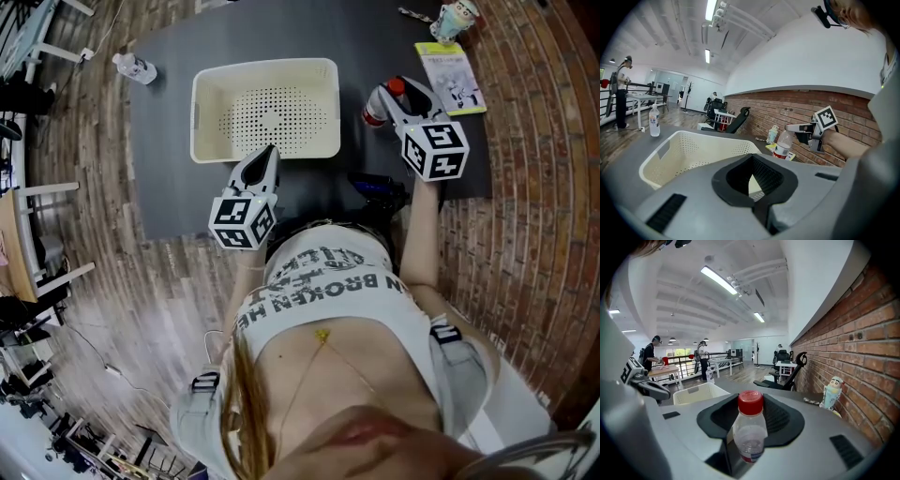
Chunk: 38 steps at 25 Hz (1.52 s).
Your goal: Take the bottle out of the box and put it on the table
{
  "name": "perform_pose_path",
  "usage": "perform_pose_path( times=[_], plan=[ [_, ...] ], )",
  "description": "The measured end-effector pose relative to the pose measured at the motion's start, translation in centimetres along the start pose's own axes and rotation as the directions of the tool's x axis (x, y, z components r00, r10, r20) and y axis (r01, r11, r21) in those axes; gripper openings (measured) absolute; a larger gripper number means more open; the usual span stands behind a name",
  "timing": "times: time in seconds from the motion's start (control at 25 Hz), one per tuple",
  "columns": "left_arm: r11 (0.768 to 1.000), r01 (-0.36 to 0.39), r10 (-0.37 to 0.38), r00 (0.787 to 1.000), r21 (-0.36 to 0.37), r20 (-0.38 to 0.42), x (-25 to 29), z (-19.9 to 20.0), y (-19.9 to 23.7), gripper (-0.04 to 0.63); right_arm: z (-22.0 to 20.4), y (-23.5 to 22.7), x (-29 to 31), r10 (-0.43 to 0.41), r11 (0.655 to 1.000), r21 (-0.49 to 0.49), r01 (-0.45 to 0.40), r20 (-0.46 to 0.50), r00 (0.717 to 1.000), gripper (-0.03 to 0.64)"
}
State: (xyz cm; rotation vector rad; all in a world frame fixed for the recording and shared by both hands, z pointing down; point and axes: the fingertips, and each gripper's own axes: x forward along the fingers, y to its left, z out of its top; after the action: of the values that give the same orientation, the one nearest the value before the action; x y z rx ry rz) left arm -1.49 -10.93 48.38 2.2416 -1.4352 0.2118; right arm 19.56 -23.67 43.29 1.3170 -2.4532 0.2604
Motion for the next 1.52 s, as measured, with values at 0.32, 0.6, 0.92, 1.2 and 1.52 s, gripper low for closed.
perform_pose_path(
  times=[0.32, 0.6, 0.92, 1.2, 1.52],
  plan=[
    [1.0, -0.013, 0.012, 1.0, -0.009, -0.01, -0.3, -0.6, 0.4, 0.005, -4.6, -0.6, 1.4, -0.011, 1.0, 0.018, 0.013, -0.091, 0.996, 0.155],
    [1.0, -0.01, 0.01, 1.0, -0.011, -0.014, -0.1, -0.8, -0.1, 0.005, -6.9, -0.7, 2.1, -0.009, 1.0, 0.019, 0.012, -0.141, 0.99, 0.155],
    [1.0, -0.004, 0.004, 1.0, -0.013, -0.026, 0.2, -1.2, -0.3, 0.005, -7.5, -0.6, 2.3, 0.002, 1.0, 0.013, 0.0, -0.096, 0.995, 0.155],
    [1.0, 0.006, -0.007, 1.0, -0.011, -0.025, 0.7, -1.3, -0.8, 0.005, -7.5, -0.5, 2.2, 0.012, 0.999, 0.043, -0.01, -0.04, 0.999, 0.158],
    [1.0, 0.015, -0.016, 0.999, -0.014, -0.028, 0.9, -1.4, -1.1, 0.005, -7.6, -0.4, 2.0, -0.001, 1.0, 0.015, 0.001, -0.015, 1.0, 0.161]
  ],
)
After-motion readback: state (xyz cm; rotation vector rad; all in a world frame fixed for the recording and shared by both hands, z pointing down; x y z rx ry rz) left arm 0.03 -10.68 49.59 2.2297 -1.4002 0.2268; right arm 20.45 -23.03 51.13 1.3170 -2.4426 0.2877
